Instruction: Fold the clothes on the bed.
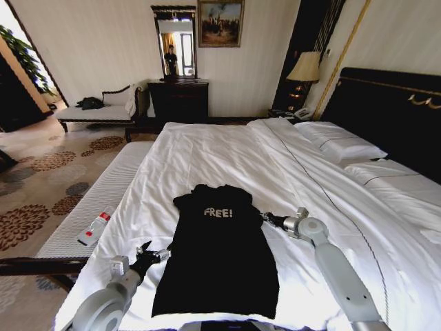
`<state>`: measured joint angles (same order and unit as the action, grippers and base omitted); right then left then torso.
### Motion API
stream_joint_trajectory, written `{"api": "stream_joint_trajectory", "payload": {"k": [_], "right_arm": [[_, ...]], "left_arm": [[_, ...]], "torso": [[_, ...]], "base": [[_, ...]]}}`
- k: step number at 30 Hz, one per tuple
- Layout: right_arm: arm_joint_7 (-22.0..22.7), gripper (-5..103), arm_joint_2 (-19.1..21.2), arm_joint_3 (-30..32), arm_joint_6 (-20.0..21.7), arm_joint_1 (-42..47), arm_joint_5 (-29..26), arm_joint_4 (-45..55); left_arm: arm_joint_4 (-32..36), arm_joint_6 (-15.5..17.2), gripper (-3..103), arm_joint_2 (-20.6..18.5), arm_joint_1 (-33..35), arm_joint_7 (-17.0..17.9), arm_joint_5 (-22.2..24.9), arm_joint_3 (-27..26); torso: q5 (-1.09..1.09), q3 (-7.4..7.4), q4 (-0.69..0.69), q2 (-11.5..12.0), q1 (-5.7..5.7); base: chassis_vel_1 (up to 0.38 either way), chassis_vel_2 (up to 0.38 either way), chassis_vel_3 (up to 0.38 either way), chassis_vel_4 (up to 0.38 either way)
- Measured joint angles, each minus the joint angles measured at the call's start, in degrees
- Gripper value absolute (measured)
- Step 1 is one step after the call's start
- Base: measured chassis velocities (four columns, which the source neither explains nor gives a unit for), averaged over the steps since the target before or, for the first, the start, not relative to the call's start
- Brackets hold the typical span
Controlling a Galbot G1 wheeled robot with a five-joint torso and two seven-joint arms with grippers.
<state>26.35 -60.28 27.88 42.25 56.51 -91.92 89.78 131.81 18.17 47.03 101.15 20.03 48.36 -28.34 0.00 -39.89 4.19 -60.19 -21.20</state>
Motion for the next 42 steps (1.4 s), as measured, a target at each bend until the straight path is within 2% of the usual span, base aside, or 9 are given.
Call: {"api": "stream_joint_trajectory", "payload": {"k": [2, 6, 8, 10, 16, 26, 35, 38, 42], "right_arm": [[-0.1, 4, 0.1, -0.1, 0.0, 0.0, 0.1, 0.0], [-0.1, 0, 0.5, -0.2, 0.0, 0.0, 0.5, 0.5], [-0.5, 0, 0.7, -0.2, 0.0, -0.1, 1.3, 0.7], [-3.1, 0, 1.5, -0.2, 0.0, -0.3, 5.4, 1.7], [-5.7, 0, 3.1, -0.9, -0.1, -1.4, 8.3, 5.5], [-5.2, 0, 3.5, -1.7, -0.1, -2.4, 12.1, 1.5], [-6.2, 0, 3.5, -1.2, -0.3, -3.0, 13.2, -1.8], [-9.2, 0, 3.4, -1.0, -2.5, -3.3, 14.0, -2.3], [-10.8, 0, 3.1, -0.8, -4.6, -3.5, 14.9, -2.5]], "left_arm": [[-0.1, 0.0, 100, 0.0, 0.2, -0.1, 0.0, -0.4], [-0.2, 0.0, 100, 0.1, 0.2, -0.1, 0.0, -0.7], [-0.1, -0.1, 100, 0.2, 0.1, -0.1, 0.0, -0.7], [-0.1, -0.1, 100, 0.4, 0.1, -0.1, 0.0, -0.7], [-0.2, -0.4, 100, 0.9, 0.0, -0.2, 0.2, -1.1], [0.1, -0.5, 100, 1.1, 1.0, -0.3, 0.1, -1.5], [0.1, -0.6, 100, 1.0, 0.6, -0.3, 0.1, -1.2], [0.0, -0.6, 100, 1.1, 0.9, -0.2, 0.2, -1.2], [0.0, -0.6, 100, 1.2, 0.9, -0.2, 0.2, -1.2]], "torso": [[0.0, 0.0, 0.0, 0.0, 0.0], [0.0, 0.0, 0.0, 0.0, 0.0], [0.0, 0.0, 0.0, 0.0, 0.0], [0.0, 0.0, 0.0, 0.0, 0.0], [-0.02, 0.0, 0.0, 0.0, 0.0], [0.01, 0.0, 0.0, 0.0, 0.0], [0.0, 0.0, 0.0, 0.0, 0.0], [0.0, 0.0, 0.0, 0.0, 0.0], [0.0, 0.0, -0.01, 0.0, 0.0]], "base": [[0.0, 0.0, 0.0, 0.0], [0.0, 0.0, 0.0, 0.0], [0.0, 0.0, 0.0, 0.0], [0.0, 0.0, 0.0, 0.0], [0.0, 0.0, 0.0, 0.0], [0.0, 0.0, 0.0, 0.0], [0.0, 0.0, 0.0, 0.0], [0.0, 0.0, 0.0, 0.0], [0.0, 0.0, 0.0, 0.0]]}}
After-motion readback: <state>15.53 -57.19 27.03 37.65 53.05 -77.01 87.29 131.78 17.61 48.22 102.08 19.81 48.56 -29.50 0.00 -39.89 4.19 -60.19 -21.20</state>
